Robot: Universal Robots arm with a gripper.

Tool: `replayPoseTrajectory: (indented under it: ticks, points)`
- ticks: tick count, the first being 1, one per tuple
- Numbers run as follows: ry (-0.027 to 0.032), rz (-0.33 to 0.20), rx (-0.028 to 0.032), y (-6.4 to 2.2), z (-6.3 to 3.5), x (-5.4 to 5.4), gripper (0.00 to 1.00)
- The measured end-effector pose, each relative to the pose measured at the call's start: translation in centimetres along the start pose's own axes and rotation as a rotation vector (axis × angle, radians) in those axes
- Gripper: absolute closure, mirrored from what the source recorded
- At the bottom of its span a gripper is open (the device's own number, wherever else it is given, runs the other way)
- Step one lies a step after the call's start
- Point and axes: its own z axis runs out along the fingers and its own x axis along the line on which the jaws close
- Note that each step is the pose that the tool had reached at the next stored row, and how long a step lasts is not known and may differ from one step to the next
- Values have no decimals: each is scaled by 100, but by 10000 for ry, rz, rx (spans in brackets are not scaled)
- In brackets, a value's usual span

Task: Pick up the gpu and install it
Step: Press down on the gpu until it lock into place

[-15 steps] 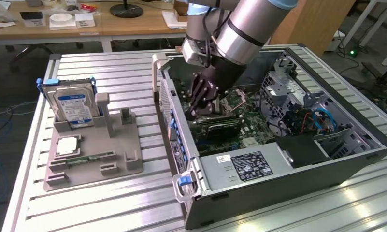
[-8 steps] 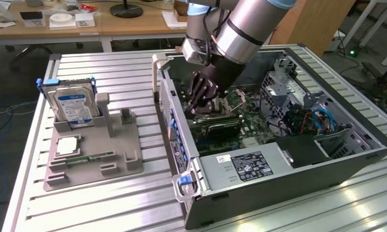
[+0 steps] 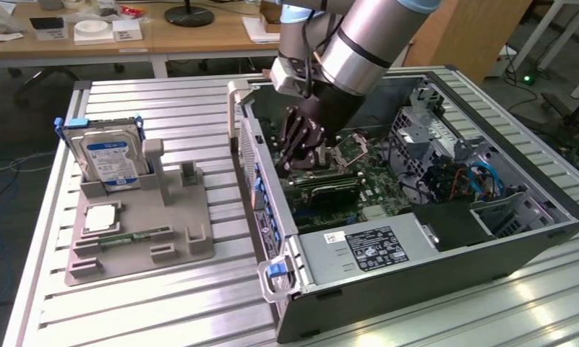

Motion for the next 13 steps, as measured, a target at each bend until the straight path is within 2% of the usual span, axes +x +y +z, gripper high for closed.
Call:
replayPoseTrajectory:
  ticks: [13]
  points:
    - [-1,-2,-7,2,-2,80,89]
